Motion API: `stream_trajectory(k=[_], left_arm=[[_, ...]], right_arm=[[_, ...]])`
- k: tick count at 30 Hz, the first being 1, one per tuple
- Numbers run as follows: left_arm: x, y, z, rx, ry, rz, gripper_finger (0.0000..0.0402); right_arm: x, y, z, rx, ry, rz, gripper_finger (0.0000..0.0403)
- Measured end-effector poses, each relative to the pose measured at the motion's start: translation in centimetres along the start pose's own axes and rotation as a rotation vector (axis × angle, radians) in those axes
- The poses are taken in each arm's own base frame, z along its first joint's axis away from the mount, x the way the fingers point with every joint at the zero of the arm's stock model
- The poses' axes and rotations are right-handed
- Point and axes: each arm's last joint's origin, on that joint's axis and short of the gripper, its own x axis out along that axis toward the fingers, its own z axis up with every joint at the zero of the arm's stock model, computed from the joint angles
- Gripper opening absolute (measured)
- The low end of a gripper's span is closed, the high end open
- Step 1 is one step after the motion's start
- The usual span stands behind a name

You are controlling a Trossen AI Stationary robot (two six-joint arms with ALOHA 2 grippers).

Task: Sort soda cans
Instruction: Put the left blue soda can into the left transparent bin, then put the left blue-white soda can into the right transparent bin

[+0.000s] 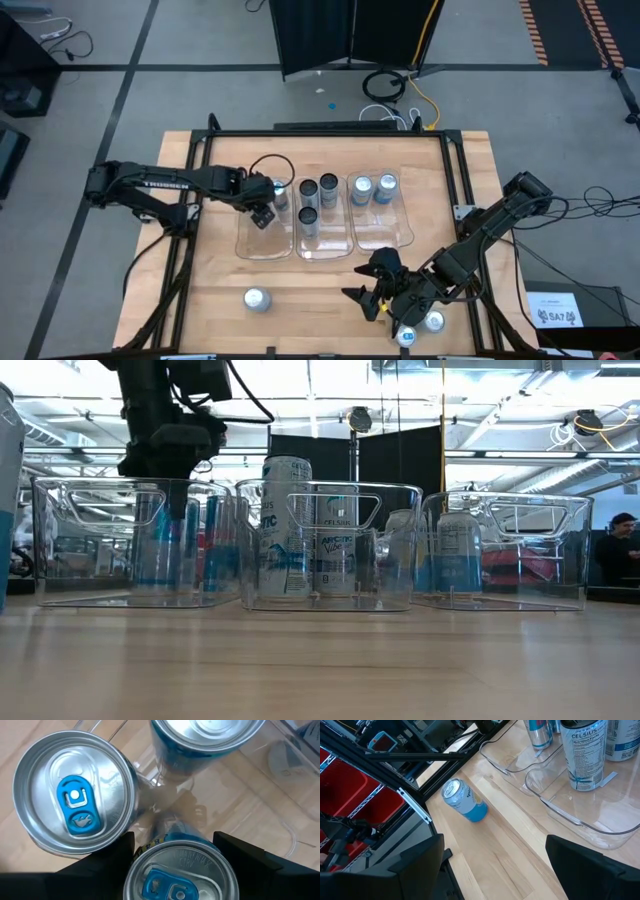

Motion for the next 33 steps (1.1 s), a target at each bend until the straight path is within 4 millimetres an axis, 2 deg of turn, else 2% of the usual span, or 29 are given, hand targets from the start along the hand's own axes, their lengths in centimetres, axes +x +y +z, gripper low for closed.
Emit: stream_trajectory(k=[9, 14, 25, 29, 33], left_arm=[[0.0, -0.1, 0.0, -0.028, 0.027, -0.036, 0.0351], [-1.0, -0.5, 0.3, -0.031, 0.027, -0.099, 0.0363], [-7.3, -1.2, 1.1, -0.063, -0.139, -0.267, 0.0364], [-9.3, -1.6, 0.0, -0.070, -0.165, -0.342, 0.0364], [-10.7, -2.1, -2.1, -0.075, -0.130, -0.408, 0.0364]], right_arm=[[0.0, 0.0, 0.0, -0.001, 0.000, 0.000, 0.0341], [0.0, 0.0, 0.0, 0.005, 0.000, 0.001, 0.0341], [0.0, 0.1, 0.0, 0.020, -0.002, 0.007, 0.0341], [0.0, 0.2, 0.0, 0.027, -0.005, 0.015, 0.0341], [-0.1, 0.2, -0.1, 0.035, -0.003, 0.021, 0.0341]])
